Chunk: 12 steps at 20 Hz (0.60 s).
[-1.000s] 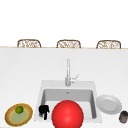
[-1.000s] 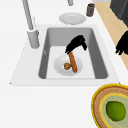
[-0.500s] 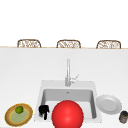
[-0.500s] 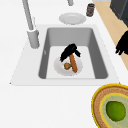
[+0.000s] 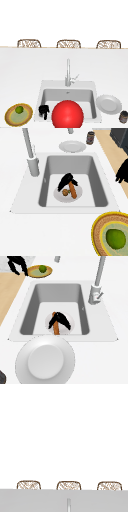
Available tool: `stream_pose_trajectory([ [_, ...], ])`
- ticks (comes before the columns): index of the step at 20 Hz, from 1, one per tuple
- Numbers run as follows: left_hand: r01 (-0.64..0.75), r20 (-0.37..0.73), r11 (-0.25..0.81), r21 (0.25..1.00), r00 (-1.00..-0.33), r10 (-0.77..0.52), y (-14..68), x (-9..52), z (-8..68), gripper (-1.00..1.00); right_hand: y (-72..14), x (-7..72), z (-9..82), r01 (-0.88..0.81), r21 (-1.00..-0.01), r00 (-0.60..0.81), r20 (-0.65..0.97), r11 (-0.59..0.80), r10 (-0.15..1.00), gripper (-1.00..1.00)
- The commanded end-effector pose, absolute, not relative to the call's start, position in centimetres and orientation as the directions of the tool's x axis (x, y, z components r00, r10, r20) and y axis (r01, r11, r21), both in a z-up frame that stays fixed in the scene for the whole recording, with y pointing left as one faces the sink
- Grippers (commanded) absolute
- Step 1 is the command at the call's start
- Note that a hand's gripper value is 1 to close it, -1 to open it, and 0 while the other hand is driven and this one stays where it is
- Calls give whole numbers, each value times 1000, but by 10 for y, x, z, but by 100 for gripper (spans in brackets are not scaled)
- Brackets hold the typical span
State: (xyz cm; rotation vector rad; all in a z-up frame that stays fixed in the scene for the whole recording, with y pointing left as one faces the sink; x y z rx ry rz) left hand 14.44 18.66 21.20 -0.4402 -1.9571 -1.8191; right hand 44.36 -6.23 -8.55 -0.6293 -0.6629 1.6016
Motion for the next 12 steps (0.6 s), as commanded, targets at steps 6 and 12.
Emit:
stream_pose_trajectory([
  [6,506,512,89,858,-857,-58,187,144,212,0,-45,455,-92,-677,-725,-90,-84,-123,992,100],
  [12,506,512,89,858,-857,-58,187,144,212,0,-46,463,-92,-556,-818,-91,-116,-147,989,100],
])
